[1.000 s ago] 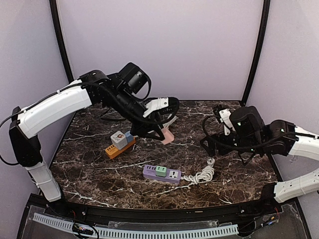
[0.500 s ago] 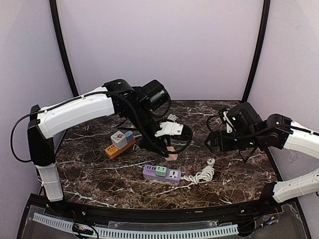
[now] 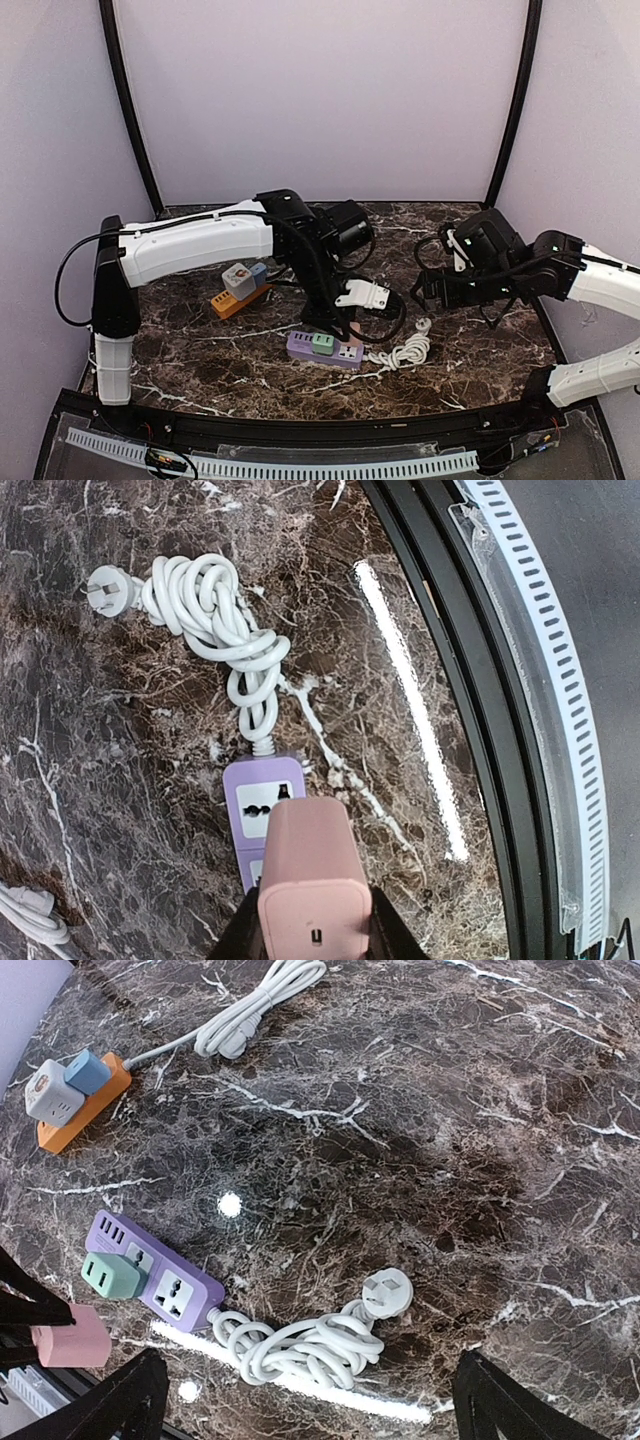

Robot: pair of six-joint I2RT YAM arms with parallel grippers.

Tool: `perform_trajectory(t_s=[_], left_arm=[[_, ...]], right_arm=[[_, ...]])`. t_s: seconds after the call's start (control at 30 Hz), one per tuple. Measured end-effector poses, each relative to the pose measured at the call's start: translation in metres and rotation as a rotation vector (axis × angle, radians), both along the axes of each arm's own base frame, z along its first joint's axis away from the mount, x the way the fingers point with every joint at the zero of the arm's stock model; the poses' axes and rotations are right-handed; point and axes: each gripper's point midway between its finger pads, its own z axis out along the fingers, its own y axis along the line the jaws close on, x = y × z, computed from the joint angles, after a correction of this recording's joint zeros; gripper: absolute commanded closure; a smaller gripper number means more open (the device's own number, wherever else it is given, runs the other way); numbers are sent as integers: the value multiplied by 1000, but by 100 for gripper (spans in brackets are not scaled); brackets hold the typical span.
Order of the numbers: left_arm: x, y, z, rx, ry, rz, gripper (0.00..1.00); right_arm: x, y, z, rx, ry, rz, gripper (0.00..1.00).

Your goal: Insert the plug

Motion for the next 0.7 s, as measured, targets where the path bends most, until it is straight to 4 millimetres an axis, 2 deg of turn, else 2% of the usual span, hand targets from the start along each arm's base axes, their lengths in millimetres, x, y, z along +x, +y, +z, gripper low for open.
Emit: perform_trajectory(t_s=[0.33, 0.7], left_arm=[[10, 0, -39, 112, -47, 29, 99], [16, -1, -48, 137, -69, 47, 99]], right_arm=[[-1, -1, -1, -16, -2, 14, 1], [-1, -2, -4, -31, -2, 25, 1]])
